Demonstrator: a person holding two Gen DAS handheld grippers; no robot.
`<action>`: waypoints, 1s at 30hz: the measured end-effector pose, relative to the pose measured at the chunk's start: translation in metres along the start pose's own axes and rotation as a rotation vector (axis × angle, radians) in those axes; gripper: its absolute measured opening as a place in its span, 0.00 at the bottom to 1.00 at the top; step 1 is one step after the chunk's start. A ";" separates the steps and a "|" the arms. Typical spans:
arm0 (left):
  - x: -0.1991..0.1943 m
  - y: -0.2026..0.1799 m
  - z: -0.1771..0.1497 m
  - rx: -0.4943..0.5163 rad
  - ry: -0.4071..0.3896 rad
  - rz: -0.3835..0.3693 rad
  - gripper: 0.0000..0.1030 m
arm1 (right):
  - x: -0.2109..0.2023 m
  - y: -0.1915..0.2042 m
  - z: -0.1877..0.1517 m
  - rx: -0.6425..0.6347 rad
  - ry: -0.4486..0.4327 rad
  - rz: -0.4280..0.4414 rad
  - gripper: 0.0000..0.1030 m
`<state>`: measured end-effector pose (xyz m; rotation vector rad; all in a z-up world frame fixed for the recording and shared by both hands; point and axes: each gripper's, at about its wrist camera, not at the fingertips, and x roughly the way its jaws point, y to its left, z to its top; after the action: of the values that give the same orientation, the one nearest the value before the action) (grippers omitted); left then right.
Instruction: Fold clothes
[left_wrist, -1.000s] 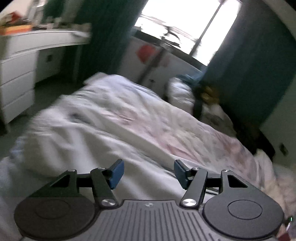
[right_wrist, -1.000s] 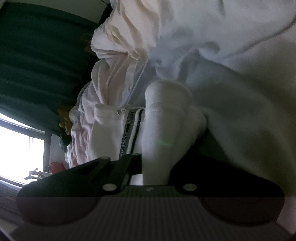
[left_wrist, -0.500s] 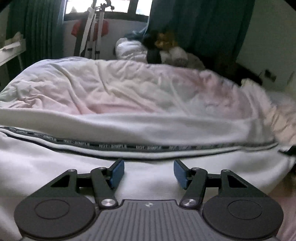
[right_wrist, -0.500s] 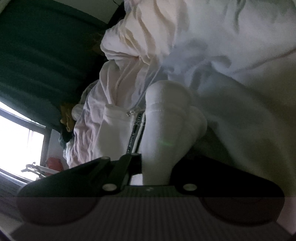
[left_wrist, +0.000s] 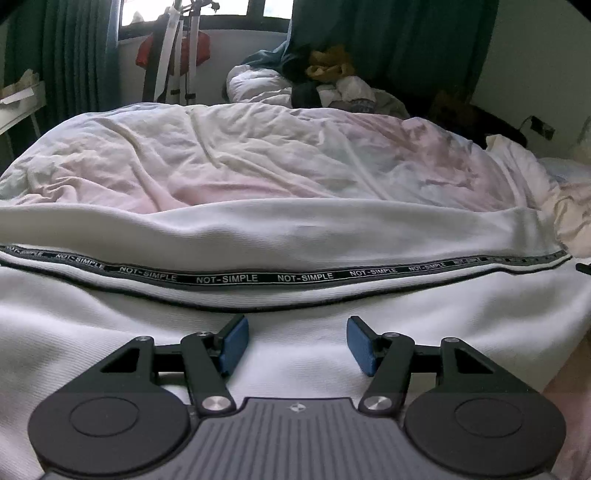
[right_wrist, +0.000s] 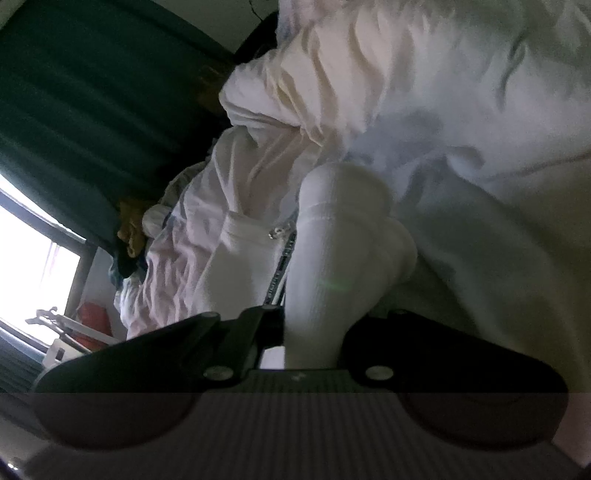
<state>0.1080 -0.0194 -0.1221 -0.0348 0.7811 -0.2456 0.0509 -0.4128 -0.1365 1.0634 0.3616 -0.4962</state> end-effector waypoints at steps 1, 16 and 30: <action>-0.001 0.001 0.000 -0.005 -0.006 -0.004 0.60 | -0.002 0.004 0.000 -0.017 -0.009 0.005 0.10; -0.054 0.027 0.021 -0.206 -0.210 -0.123 0.59 | -0.087 0.166 -0.087 -0.752 -0.285 0.357 0.10; -0.075 0.066 0.035 -0.408 -0.264 -0.106 0.62 | -0.056 0.183 -0.339 -1.594 0.103 0.395 0.10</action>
<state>0.0948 0.0604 -0.0532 -0.4862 0.5561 -0.1741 0.0900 -0.0254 -0.1239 -0.4089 0.4703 0.2625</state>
